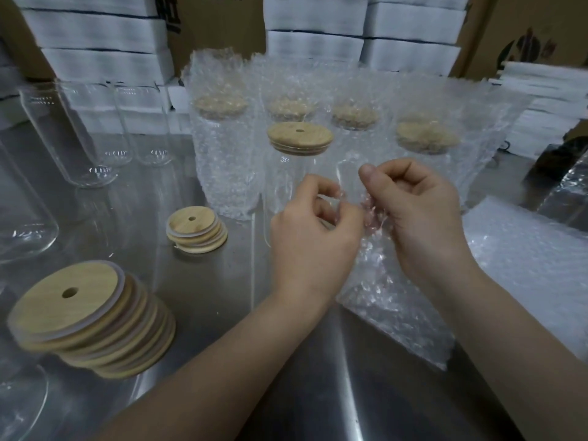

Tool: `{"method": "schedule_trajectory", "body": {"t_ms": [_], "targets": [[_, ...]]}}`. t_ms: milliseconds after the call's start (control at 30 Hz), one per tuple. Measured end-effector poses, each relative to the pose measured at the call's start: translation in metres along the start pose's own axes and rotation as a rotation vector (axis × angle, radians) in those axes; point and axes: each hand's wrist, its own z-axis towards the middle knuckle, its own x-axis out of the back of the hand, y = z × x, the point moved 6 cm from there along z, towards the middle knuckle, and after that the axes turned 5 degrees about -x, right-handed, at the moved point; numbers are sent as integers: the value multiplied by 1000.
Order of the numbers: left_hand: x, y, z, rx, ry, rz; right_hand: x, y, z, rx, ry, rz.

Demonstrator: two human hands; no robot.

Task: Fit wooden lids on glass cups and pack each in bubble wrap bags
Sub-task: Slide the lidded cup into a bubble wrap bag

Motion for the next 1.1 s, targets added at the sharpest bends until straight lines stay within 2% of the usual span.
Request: {"method": "schedule_trajectory", "body": {"t_ms": [67,167,300,400,500,600,667,733,867,967,1100], "targets": [[4,0,1,25,49,-61,4,-12,-2,173,76,-221],[11,7,3,-10,103,-77,11,-27,-4,332,156,-455],[15,15,7,-165,91,-9,20,-43,-5,490,195,-720],[11,18,5,-265,14,95,21,-49,-6,575,190,-859],[5,12,2,-230,-48,153,10,-52,-14,682,170,-955],[1,8,2,-138,-90,177,-9,-56,-19,751,41,-901],[0,6,2,-94,-112,173,-21,-55,-13,649,-76,-792],[-2,3,1,-55,-134,168,-32,-49,-1,436,-155,-729],[-5,-2,1,-14,-161,196,-48,-26,22,152,-272,-948],[-6,-5,1,35,-180,171,-58,-12,31,75,-337,-922],[-7,-11,3,77,-206,188,-59,-8,32,99,-267,-833]]}}
